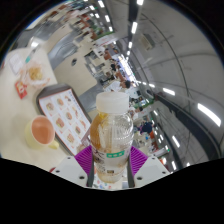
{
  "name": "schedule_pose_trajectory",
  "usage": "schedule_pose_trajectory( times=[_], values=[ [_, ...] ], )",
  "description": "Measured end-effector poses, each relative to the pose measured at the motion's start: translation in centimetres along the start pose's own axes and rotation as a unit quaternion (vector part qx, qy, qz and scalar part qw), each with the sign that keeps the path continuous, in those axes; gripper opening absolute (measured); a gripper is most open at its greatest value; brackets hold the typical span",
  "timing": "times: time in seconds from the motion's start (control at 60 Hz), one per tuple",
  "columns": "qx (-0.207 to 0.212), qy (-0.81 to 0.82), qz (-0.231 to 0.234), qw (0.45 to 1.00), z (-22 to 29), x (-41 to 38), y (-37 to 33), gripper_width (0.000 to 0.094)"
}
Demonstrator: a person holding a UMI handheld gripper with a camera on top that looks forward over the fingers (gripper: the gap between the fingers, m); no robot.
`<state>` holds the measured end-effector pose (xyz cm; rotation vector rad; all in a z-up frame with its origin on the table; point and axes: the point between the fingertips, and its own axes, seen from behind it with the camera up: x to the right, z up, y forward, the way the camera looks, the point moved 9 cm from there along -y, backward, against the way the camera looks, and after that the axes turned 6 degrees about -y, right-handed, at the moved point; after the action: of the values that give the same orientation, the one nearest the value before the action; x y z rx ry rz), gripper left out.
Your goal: Pour water
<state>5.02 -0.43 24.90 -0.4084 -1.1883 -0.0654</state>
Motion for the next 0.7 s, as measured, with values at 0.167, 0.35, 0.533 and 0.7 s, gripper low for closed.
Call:
schedule_pose_trajectory(
  times=[0.167,0.35,0.533,0.7],
  values=[
    [0.022,0.307,0.077,0.948,-2.4,1.2,-1.0,0.0456],
    [0.014,0.466,0.137,0.874,-7.0,-3.4,0.1,0.0457],
    [-0.007,0.487,0.170,0.857,-9.7,-9.0,1.8,0.0454],
    [0.004,0.484,0.169,0.858,-10.7,-12.2,2.0,0.0470]
  ],
)
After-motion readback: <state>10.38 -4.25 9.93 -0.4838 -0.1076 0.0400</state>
